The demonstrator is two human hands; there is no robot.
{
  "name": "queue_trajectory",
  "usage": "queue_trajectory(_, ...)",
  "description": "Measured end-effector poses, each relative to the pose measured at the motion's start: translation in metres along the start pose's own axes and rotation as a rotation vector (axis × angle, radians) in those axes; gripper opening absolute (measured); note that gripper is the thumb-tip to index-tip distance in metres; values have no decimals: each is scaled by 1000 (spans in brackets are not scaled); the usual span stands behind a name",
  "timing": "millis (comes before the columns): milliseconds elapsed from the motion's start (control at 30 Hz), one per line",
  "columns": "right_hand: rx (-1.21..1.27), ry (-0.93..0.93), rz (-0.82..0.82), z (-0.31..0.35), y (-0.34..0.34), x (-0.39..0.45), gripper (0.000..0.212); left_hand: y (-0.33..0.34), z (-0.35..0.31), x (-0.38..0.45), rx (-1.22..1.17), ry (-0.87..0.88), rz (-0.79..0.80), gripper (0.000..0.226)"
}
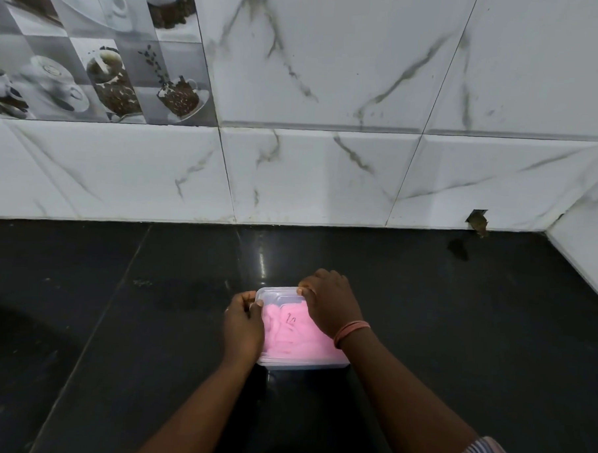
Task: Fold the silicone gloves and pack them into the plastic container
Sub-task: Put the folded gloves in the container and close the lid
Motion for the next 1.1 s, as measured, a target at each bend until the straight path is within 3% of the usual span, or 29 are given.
queue_trajectory(100, 139, 71, -146, -12, -13, -3, 21, 0, 3, -4, 0, 2, -25, 9)
queue_trajectory(200, 244, 364, -294, -46, -23, -23, 16, -4, 2, 0, 12, -14, -33, 10)
queue_trajectory(333, 511, 671, -147, -64, -13, -66, 23, -1, 2, -2, 29, 21, -42, 13)
queue_trajectory(400, 639, 702, -118, -57, -6, -82, 24, 4, 11, -3, 55, 51, -59, 21)
queue_trajectory(533, 755, 715, -211, -53, -6, -84, 27, 7, 10, -6, 60, 50, -80, 17)
queue_trajectory(767, 889, 825, -231, -53, 1, -81, 23, 8, 11, 3, 25, -88, -28, 21)
queue_trajectory(933, 903, 893, -203, -61, 0, -70, 12, 18, 7, 7, 23, -201, 45, 45)
queue_trajectory(1100, 936, 980, -120, -66, 12, -63, 25, 16, 13, 13, 105, -274, 39, 72)
Point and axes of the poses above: each hand's wrist, its own x-axis towards the middle knuckle, its own y-axis out of the palm, z = x × y, the point moved 5 cm from there along x, towards the middle knuckle, and after that the axes turned 2 degrees about y, right-handed, at the moved point
